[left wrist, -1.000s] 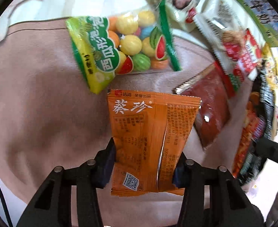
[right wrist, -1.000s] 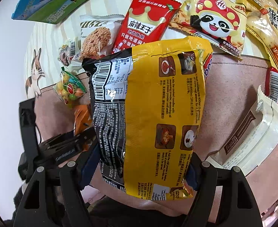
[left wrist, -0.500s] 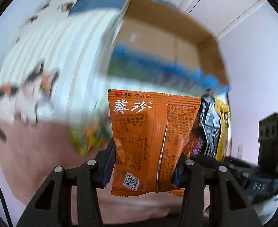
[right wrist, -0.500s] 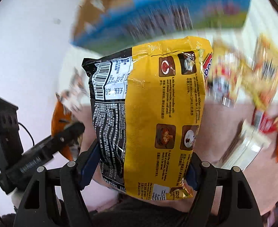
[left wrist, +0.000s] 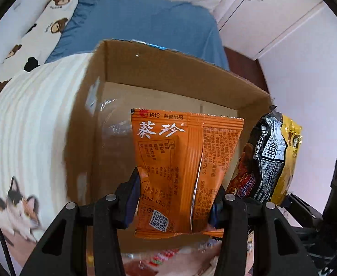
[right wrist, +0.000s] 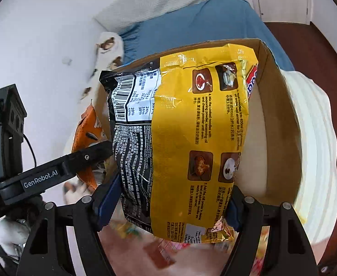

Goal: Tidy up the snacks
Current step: 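Carry both bags into the cardboard box and open both tools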

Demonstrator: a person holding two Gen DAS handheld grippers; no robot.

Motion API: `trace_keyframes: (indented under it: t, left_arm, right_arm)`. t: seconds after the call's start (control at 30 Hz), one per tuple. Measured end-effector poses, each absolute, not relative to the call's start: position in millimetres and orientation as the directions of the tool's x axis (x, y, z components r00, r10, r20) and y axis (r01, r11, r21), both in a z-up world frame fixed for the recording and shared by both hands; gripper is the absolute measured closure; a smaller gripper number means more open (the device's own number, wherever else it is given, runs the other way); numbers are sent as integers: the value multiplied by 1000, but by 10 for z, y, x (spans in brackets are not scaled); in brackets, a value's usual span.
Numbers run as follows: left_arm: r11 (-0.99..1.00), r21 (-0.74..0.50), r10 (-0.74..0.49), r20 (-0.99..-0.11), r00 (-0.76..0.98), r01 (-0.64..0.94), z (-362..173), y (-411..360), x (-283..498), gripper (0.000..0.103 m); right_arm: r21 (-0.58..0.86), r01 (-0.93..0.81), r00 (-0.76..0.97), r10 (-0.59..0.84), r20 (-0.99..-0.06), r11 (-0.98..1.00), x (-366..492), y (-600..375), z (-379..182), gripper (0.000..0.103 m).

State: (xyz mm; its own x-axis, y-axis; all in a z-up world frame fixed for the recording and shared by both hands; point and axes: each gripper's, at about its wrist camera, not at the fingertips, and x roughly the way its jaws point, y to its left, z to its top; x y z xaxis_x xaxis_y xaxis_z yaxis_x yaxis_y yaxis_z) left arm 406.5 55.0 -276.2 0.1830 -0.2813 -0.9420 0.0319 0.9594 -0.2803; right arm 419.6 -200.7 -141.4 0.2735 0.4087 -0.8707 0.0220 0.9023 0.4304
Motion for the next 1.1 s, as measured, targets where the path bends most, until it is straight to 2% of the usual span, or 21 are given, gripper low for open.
trace_keyframes:
  t: [0.27,0.33,0.37,0.4,0.47,0.7,0.8,1.1]
  left_arm:
    - [974,-224,-226,-969,95,35,-3252,378,4615,56]
    - [976,-214,-216,-972,97,35,-3330,350,4697,53]
    - [978,-205,-208,-973,104,37,-3359,342,4722,46]
    - [980,-194,-197,-974,108,43,-3385,325,4746,30]
    - [982,-184,-189,-976,106,50,-3387,299,4767,16]
    - [989,-126,-137,-974,178,72,-3208,266,4583,16]
    - [993,-80,-98,-966,238,84,-3040,263,4424,16]
    - [995,-45,-75,-923,377,88,-2529,391,3835,16]
  right_arm:
    - [412,61,188,395,-899,909,4895,-1953,-2011,24]
    - [406,63,145,394,-908,912,5005,-1974,-2189,21]
    - [406,65,137,395,-908,911,5066,-1988,-2216,10]
    - [402,64,131,392,-911,913,5103,-1998,-2246,1]
    - [382,53,129,373,-919,922,5165,-2001,-2297,1]
    - [336,66,158,322,-933,940,5122,-2094,-2260,1]
    - [315,77,194,296,-935,946,4970,-2126,-2117,1]
    - [276,66,345,237,-908,959,4334,-2089,-1561,1]
